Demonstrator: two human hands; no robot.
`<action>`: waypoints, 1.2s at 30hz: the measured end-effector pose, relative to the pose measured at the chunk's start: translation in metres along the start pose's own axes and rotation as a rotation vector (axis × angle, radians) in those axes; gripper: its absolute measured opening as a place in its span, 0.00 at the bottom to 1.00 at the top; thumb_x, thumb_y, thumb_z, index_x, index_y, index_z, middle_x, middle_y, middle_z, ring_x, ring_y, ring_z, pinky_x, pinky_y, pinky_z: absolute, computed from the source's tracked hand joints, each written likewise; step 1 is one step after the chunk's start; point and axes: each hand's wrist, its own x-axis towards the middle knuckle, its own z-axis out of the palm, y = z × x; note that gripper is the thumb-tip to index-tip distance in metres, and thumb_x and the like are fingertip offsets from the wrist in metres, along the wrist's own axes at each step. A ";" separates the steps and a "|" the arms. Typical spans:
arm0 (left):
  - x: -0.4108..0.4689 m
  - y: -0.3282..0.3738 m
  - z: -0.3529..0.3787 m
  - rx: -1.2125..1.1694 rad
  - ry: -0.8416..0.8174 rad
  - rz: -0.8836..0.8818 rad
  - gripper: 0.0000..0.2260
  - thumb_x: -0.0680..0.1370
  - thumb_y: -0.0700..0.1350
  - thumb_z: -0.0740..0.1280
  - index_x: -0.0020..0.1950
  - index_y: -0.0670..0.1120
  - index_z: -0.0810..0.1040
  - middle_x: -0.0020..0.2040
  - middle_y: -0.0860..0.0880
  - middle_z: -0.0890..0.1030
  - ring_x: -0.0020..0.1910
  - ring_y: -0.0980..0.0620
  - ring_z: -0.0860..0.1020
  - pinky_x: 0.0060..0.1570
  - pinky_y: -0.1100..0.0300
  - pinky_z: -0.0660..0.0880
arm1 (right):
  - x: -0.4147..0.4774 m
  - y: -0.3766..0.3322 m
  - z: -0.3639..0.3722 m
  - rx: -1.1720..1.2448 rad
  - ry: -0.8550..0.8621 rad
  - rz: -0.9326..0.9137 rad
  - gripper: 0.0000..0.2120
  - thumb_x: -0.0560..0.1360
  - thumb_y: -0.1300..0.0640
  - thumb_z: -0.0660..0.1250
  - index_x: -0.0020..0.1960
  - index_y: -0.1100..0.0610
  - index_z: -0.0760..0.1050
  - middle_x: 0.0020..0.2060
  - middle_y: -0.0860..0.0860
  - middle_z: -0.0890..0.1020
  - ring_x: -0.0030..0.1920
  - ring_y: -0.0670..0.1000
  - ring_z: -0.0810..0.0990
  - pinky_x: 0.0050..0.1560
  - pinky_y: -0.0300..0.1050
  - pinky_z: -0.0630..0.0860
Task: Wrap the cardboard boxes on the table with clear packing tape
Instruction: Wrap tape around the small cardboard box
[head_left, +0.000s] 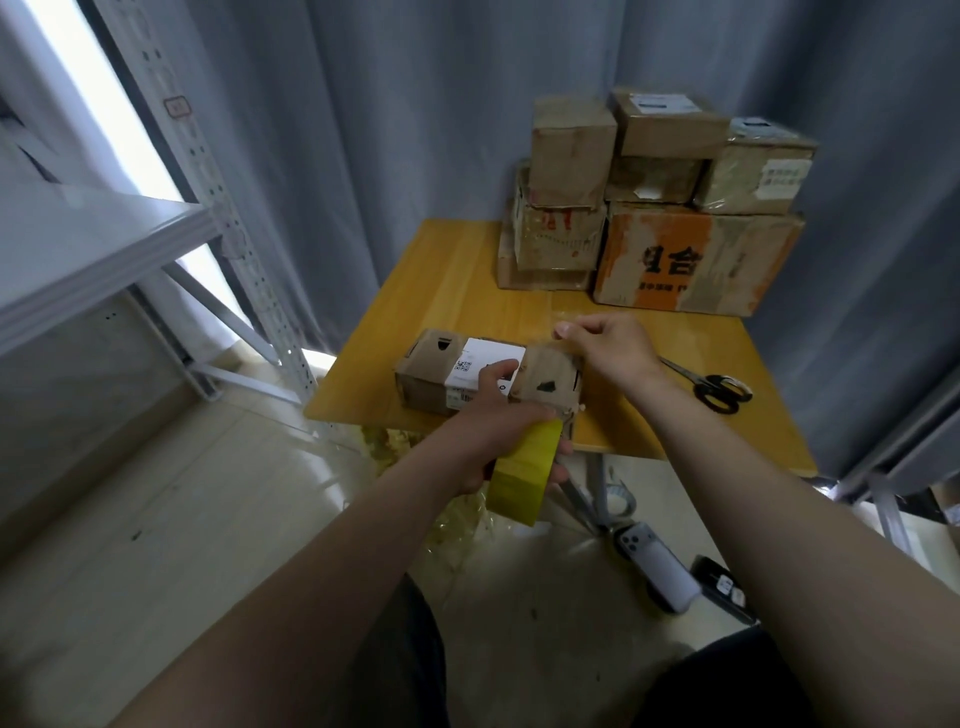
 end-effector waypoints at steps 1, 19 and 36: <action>0.002 0.000 0.000 0.003 0.003 0.001 0.33 0.84 0.41 0.67 0.77 0.65 0.52 0.47 0.36 0.87 0.35 0.38 0.84 0.34 0.49 0.81 | 0.002 0.002 0.001 0.000 -0.002 0.007 0.10 0.80 0.45 0.70 0.41 0.42 0.83 0.52 0.43 0.86 0.60 0.47 0.81 0.65 0.57 0.76; 0.026 -0.018 -0.004 0.003 -0.018 0.039 0.29 0.84 0.40 0.66 0.78 0.64 0.60 0.63 0.35 0.80 0.38 0.43 0.87 0.34 0.50 0.82 | 0.012 0.011 0.005 -0.382 -0.043 0.095 0.21 0.77 0.33 0.64 0.38 0.46 0.83 0.45 0.48 0.86 0.55 0.57 0.83 0.58 0.58 0.78; 0.031 -0.021 -0.005 -0.032 -0.081 0.081 0.42 0.79 0.41 0.73 0.82 0.67 0.53 0.72 0.43 0.73 0.46 0.39 0.87 0.40 0.45 0.84 | -0.085 -0.001 0.006 -0.314 -0.361 -0.297 0.20 0.88 0.49 0.54 0.78 0.48 0.69 0.77 0.38 0.66 0.80 0.38 0.55 0.82 0.54 0.38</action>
